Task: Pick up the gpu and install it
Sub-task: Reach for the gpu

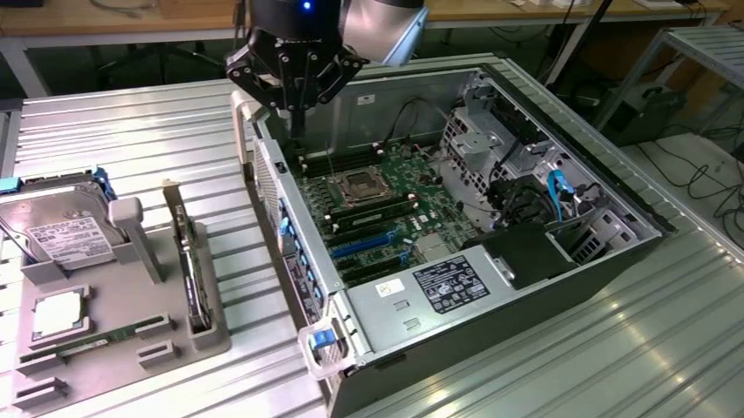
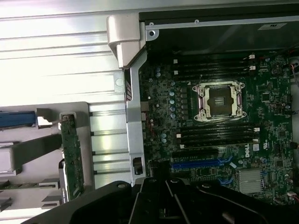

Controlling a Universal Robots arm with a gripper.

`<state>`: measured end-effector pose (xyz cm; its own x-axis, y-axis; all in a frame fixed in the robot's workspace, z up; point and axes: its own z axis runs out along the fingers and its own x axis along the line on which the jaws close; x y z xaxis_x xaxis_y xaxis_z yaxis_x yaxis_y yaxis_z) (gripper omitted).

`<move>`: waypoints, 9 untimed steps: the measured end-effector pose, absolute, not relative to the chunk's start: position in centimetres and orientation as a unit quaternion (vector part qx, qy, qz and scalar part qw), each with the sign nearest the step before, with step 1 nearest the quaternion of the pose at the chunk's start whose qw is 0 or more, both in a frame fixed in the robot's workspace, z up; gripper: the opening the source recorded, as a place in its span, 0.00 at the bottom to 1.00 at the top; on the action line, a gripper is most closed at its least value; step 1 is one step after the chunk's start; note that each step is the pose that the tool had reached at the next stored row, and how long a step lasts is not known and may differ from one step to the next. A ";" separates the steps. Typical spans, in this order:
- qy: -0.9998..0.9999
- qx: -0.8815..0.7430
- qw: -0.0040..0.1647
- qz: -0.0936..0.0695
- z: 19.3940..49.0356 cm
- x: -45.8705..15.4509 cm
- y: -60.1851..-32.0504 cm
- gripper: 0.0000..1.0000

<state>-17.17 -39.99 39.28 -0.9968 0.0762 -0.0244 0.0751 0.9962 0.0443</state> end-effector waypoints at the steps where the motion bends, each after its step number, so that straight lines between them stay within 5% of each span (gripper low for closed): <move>1: 0.999 0.038 0.013 0.022 39.3 -17.2 -40.0 0.11; 9: 0.999 0.038 0.013 0.022 39.3 -17.8 -40.0 0.11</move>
<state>-17.79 -40.03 39.26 -0.9968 0.0762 -0.0245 0.0751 0.9962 0.0444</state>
